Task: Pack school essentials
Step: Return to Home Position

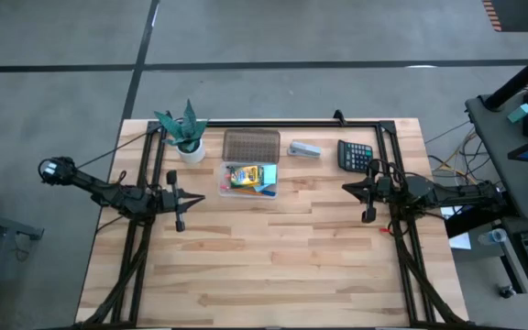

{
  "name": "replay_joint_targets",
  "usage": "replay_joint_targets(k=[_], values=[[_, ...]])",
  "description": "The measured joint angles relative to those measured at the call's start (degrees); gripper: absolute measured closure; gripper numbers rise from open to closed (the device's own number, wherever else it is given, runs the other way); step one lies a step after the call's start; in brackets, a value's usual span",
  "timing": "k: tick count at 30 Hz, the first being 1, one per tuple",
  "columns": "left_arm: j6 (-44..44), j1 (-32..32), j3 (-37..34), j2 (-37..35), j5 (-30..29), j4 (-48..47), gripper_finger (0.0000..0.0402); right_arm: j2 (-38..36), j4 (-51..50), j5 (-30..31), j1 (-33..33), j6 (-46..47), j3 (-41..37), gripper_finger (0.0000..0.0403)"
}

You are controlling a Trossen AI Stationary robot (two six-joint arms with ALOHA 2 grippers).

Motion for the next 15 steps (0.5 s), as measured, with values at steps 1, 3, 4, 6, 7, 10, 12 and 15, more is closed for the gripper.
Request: replay_joint_targets(k=[1,3,4,6,7,10,12,15], values=[[0.0,0.0,0.0,0.14,-0.01,0.02,0.0401,0.0,0.0,0.0,0.0,0.0,0.0,0.0394],[0.0,0.0,0.0,0.48,-0.01,-0.01,0.0401,0.0,0.0,0.0,0.0,0.0,0.0,0.0394],[0.0,0.0,0.0,0.62,-0.01,-0.01,0.0401,0.0,0.0,0.0,0.01,0.0,0.0,0.0394],[0.0,0.0,0.0,0.98,-0.01,0.02,0.0401,0.0,0.0,0.0,0.0,0.0,0.0,0.0394],[0.0,0.0,0.0,1.17,-0.01,-0.01,0.0401,0.0,0.0,0.0,0.0,0.0,0.0,0.0394],[0.0,0.0,0.0,1.67,-0.01,0.01,0.0401,0.0,0.0,0.0,0.01,0.0,0.0,0.0394],[0.0,0.0,0.0,1.94,-0.01,-0.01,0.0401,0.0,0.0,0.0,0.0,0.0,0.0,0.0394],[0.0,0.0,0.0,2.44,-0.01,-0.01,0.0401,0.0,0.0,0.0,0.0,0.0,0.0,0.0394]])
